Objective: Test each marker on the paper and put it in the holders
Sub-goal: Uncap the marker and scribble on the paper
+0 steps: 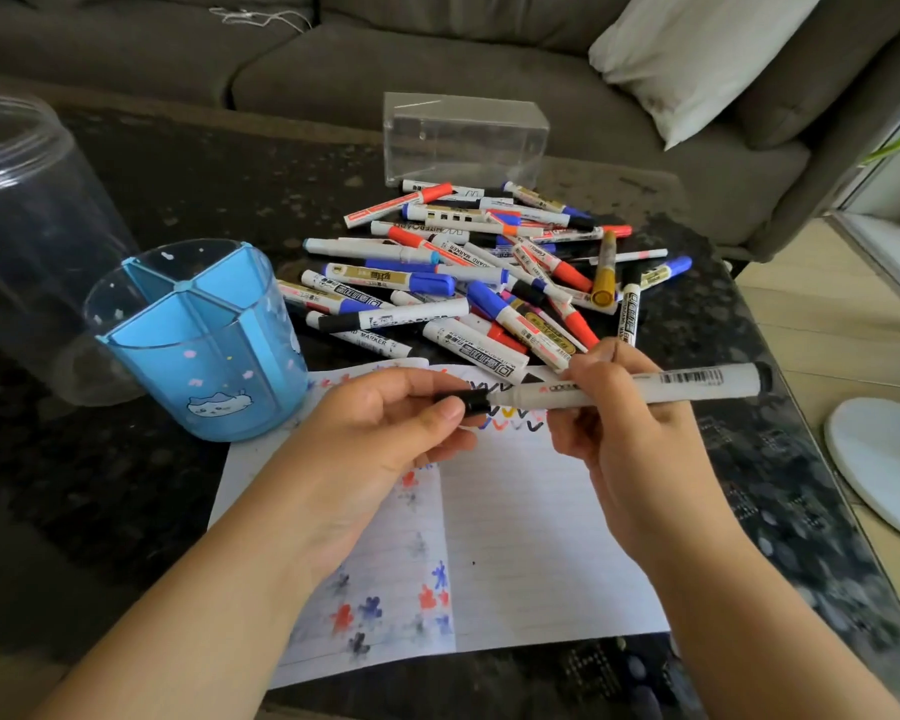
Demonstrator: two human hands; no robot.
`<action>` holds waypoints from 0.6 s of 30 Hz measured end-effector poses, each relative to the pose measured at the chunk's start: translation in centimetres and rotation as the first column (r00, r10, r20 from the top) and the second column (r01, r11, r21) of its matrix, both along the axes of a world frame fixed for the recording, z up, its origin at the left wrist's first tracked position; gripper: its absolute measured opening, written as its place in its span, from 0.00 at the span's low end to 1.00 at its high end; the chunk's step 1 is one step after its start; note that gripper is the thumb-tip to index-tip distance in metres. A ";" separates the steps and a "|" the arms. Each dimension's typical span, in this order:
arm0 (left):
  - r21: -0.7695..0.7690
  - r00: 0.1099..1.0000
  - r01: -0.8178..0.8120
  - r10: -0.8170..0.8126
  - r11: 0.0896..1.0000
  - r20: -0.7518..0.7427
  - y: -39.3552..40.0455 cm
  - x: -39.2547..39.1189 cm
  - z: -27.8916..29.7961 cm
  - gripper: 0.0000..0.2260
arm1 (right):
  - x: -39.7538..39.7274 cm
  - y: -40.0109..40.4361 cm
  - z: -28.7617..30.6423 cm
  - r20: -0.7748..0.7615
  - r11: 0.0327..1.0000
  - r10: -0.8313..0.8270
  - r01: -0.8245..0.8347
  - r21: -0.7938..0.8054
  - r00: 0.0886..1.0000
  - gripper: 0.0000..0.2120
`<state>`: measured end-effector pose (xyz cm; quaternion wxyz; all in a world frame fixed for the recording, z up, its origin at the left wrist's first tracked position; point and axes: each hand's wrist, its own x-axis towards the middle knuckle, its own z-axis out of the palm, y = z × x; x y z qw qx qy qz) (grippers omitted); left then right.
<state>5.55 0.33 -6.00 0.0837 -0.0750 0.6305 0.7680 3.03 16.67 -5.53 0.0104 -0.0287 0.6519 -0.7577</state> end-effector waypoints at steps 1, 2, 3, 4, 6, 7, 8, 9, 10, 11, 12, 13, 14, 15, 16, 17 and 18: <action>0.007 1.000 0.016 -0.016 1.000 -0.009 0.1 0.0 -0.1 0.12 | 0.0 0.0 -0.1 -0.004 1.000 0.008 -0.008 0.000 1.000 0.15; 0.000 0.999 0.033 -0.033 0.999 -0.016 0.1 0.1 0.0 0.13 | -0.1 0.1 -0.2 -0.013 1.000 0.022 -0.022 0.007 1.000 0.15; -0.028 0.998 0.052 -0.053 0.998 -0.026 0.2 0.1 0.0 0.12 | -0.1 0.1 -0.2 -0.022 0.999 0.037 -0.036 0.021 0.999 0.14; -0.085 0.996 0.078 -0.082 0.993 -0.041 0.3 0.2 0.1 0.10 | -0.1 0.1 -0.3 -0.028 0.998 0.047 -0.046 0.036 0.999 0.13; -0.256 0.984 0.134 -0.160 0.957 -0.083 0.4 0.4 0.4 0.07 | -0.1 0.1 -0.3 -0.027 0.997 0.046 -0.044 0.065 0.999 0.13; -0.335 0.974 0.156 -0.201 0.929 -0.103 0.5 0.6 0.4 0.07 | 0.0 0.1 -0.2 -0.025 0.997 0.030 -0.028 0.071 0.999 0.14; -0.392 0.965 0.168 -0.232 0.904 -0.121 0.7 0.8 0.6 0.07 | 0.1 0.0 -0.2 -0.022 0.998 0.008 -0.006 0.055 1.000 0.15; -0.422 0.959 0.166 -0.245 0.891 -0.140 0.8 0.9 0.7 0.07 | 0.2 -0.2 -0.1 -0.016 1.000 -0.016 0.016 0.014 1.000 0.16; -0.435 0.956 0.152 -0.244 0.888 -0.163 1.0 1.1 0.9 0.07 | 0.3 -0.5 0.1 -0.005 0.998 -0.037 0.036 -0.045 0.999 0.16; -0.439 0.954 0.132 -0.235 0.889 -0.188 1.1 1.1 0.9 0.08 | 0.4 -0.9 0.2 0.004 0.993 -0.056 0.056 -0.102 0.998 0.17; -0.438 0.952 0.114 -0.223 0.892 -0.207 1.2 1.1 0.9 0.08 | 0.5 -1.2 0.2 0.007 0.987 -0.075 0.076 -0.141 0.997 0.17; -0.433 0.952 0.099 -0.211 0.896 -0.220 1.1 1.1 0.9 0.08 | 0.7 -1.6 0.1 0.006 0.982 -0.091 0.091 -0.165 0.996 0.18; -0.429 0.953 0.086 -0.200 0.899 -0.228 1.1 1.1 0.9 0.07 | 0.8 -1.9 0.1 0.003 0.978 -0.097 0.096 -0.185 0.995 0.18; -0.430 0.953 0.078 -0.193 0.900 -0.233 1.1 1.1 1.0 0.07 | 0.8 -2.0 0.2 0.005 0.975 -0.095 0.094 -0.199 0.995 0.18; -0.436 0.953 0.072 -0.191 0.897 -0.236 1.0 1.2 1.0 0.07 | 0.9 -2.1 0.2 0.015 0.974 -0.092 0.093 -0.208 0.996 0.18; -0.446 0.953 0.064 -0.187 0.893 -0.236 1.0 1.2 1.0 0.07 | 0.8 -2.1 0.1 0.036 0.973 -0.089 0.094 -0.211 0.995 0.19; -0.464 0.955 0.054 -0.181 0.884 -0.235 0.9 1.3 1.0 0.07 | 0.8 -2.2 0.0 0.063 0.973 -0.084 0.096 -0.208 0.994 0.18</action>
